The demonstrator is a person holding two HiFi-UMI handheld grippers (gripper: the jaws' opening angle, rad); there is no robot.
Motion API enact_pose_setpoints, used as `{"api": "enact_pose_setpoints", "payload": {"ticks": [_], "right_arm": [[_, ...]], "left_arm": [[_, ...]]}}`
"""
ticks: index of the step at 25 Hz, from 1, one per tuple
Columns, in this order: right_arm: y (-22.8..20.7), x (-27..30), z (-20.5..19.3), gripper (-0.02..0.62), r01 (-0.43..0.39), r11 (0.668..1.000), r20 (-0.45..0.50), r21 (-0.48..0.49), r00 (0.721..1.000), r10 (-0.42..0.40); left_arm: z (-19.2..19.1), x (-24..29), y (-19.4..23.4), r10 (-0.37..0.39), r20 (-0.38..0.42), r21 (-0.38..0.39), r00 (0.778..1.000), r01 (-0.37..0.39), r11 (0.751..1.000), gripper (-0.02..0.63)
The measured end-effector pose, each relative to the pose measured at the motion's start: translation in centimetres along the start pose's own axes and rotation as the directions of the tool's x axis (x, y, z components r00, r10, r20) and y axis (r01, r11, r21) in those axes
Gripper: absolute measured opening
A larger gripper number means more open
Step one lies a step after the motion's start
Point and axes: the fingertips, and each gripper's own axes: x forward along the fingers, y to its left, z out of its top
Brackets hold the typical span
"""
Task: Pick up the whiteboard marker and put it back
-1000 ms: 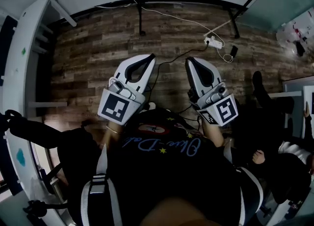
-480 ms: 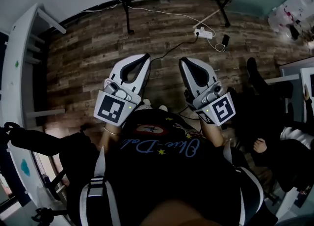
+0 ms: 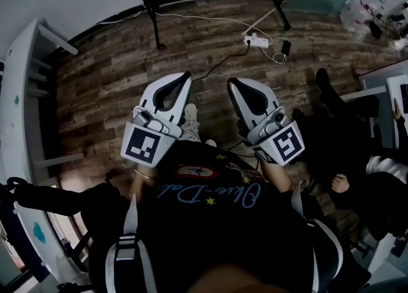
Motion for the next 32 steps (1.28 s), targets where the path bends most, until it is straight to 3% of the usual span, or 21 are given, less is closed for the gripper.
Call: {"api": "enact_pose_setpoints", "payload": {"ticks": [12,24,32], "right_arm": [[-3.1,3.9,-0.7,0.023,0.001,0.999,-0.007,-0.042,1.0,-0.001],[-5.2,7.9,-3.6,0.026,-0.021,1.0,-0.056,-0.02,0.998,0.019],[-6.7,11.6,-5.6,0.026,-0.054,0.998,-0.099,-0.025,0.994,0.051]], "left_arm": [[-0.4,4.1,3.4,-0.036,0.017,0.013,0.999,0.035,0.999,-0.008],[-2.9,5.5,7.8,-0.006,-0.035,-0.017,0.999,0.006,1.0,-0.008],[-4.0,6.5,11.5,0.024,-0.015,-0.043,1.0,-0.025,0.999,-0.008]]}}
